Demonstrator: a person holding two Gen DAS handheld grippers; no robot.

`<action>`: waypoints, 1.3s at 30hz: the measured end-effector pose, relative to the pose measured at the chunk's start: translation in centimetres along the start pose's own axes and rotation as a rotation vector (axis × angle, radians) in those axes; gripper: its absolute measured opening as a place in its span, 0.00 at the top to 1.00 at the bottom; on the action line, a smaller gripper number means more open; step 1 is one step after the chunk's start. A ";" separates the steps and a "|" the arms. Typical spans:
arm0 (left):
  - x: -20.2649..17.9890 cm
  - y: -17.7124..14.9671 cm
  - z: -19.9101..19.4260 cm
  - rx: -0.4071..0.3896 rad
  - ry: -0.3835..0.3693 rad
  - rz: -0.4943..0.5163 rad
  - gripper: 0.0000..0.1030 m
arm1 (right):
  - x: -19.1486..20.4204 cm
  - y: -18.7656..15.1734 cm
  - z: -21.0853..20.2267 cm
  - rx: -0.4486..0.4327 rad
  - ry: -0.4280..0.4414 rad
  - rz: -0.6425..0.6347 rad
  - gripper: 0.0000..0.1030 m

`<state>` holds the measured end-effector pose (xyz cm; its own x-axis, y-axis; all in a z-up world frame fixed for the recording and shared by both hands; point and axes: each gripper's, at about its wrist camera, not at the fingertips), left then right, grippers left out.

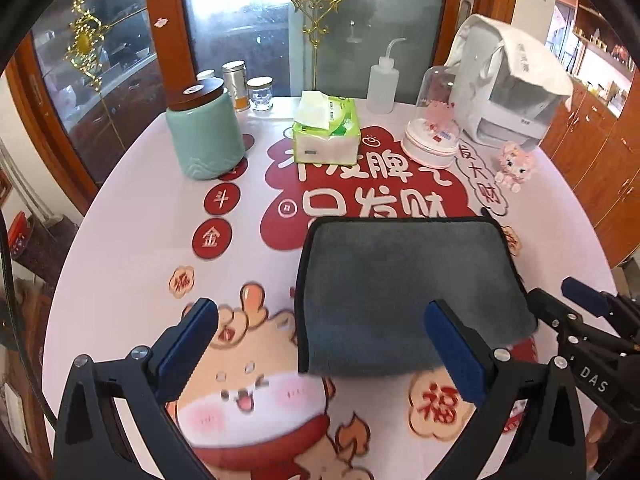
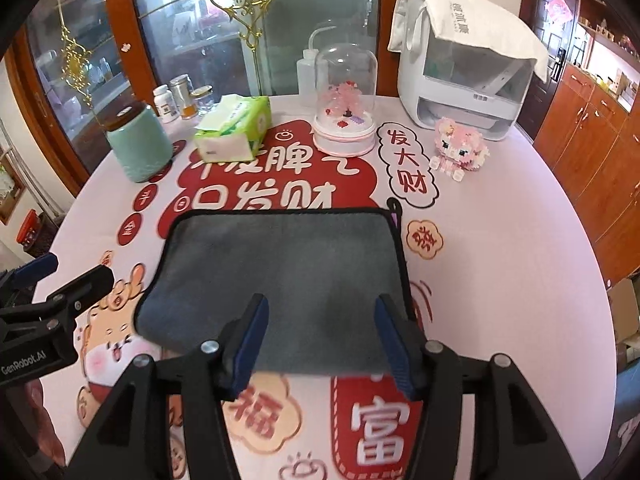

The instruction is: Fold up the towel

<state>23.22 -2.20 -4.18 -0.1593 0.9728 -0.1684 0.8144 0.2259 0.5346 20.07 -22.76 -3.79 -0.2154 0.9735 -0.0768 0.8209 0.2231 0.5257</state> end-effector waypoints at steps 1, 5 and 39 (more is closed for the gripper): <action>0.2 -0.4 -0.7 0.003 -0.001 -0.004 0.00 | 0.1 -0.3 -0.4 -0.001 0.001 0.004 0.46; 0.8 -2.0 -2.9 0.007 -0.005 0.004 0.00 | 1.0 -1.6 -2.2 -0.004 0.014 0.008 0.46; 2.7 -11.9 -15.5 0.002 0.006 0.076 0.00 | 5.7 -11.3 -13.3 -0.020 0.074 0.027 0.46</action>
<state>4.47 -1.46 1.86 -0.1001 0.9874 -0.1224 0.8256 0.1511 0.5436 2.55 -20.41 1.08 -0.2326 0.9726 0.0003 0.8161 0.1951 0.5440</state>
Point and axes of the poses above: each gripper's, at about its wrist camera, not at the fingertips, and z roughly the way its jaws point, x to its left, y to its top, and after that the axes turned 13 degrees about -z, right-handed
